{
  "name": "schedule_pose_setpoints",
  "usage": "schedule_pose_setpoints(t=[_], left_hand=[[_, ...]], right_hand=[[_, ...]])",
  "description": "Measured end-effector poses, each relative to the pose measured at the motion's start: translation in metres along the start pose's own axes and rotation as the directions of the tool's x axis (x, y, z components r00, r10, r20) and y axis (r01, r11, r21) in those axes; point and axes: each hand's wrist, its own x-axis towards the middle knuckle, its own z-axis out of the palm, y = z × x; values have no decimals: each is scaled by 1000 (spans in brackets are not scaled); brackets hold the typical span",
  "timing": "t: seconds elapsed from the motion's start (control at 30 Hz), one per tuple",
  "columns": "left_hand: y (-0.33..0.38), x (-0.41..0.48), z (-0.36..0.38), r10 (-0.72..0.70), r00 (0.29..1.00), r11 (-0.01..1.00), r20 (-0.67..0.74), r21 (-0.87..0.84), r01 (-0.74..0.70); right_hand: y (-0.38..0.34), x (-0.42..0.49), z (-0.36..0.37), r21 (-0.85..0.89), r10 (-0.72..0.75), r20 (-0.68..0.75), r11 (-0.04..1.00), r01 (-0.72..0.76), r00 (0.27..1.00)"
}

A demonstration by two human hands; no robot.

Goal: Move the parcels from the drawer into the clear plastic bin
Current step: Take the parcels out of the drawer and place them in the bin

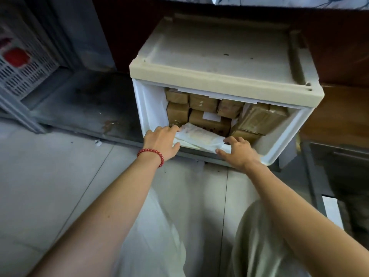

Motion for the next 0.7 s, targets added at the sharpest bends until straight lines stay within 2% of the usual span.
schedule_pose_setpoints(t=[0.23, 0.43, 0.53, 0.7], left_hand=[[0, 48, 36, -72, 992, 997, 103, 5, 72], [1, 70, 59, -162, 968, 987, 193, 31, 159], [0, 74, 63, -156, 967, 988, 204, 18, 155], [3, 76, 65, -124, 973, 991, 196, -34, 133]], right_hand=[[11, 43, 24, 93, 32, 100, 995, -42, 994], [10, 62, 37, 10, 84, 94, 996, -85, 992], [11, 67, 38, 3, 76, 90, 997, -77, 993], [14, 68, 35, 92, 66, 89, 993, -75, 994]])
